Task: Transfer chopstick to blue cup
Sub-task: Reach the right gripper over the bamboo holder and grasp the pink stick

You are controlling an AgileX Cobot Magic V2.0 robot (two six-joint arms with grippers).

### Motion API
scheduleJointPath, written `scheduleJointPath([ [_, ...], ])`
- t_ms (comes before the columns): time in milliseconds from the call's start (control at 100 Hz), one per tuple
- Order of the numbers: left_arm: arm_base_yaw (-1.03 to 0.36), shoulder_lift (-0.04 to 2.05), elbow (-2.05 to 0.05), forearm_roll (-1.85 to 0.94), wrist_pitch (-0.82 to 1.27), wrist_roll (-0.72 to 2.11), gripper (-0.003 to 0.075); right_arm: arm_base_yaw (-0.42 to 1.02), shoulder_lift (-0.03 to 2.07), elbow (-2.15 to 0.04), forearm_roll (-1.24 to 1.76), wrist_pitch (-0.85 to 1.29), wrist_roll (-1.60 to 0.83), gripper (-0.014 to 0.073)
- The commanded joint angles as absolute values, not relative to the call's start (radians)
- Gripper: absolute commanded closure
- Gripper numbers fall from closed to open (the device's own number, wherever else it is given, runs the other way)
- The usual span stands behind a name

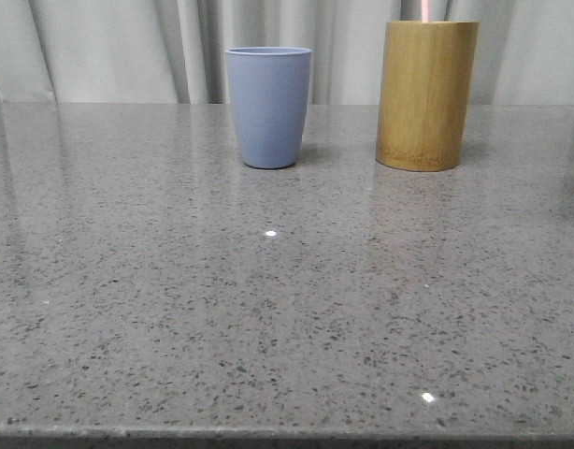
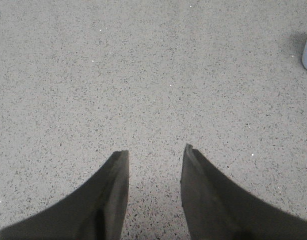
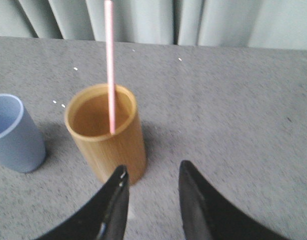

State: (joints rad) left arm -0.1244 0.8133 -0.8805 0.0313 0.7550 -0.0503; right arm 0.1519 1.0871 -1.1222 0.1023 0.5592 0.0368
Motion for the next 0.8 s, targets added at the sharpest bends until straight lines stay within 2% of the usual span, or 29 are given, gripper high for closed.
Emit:
scheduleJointPath([
  [0,-0.120,0.801,-0.898,0.035,0.676,-0.057,0.0456,0.172,1.137,-1.217,0.107,0.498,0.024,0.0321],
  [260,-0.120,0.801,-0.896,0.035,0.676,-0.057,0.0456,0.203,1.293,-1.382,0.107,0.500,0.024,0.0313],
  [420,-0.120,0.801,-0.896,0.035,0.676,-0.057,0.0456,0.203,1.384,-1.471,0.107,0.517,0.024,0.0253],
  [790,-0.120,0.801,-0.896,0.035,0.676,-0.057,0.0456,0.219,1.550,-1.623,0.108,0.534,0.024,0.0253],
])
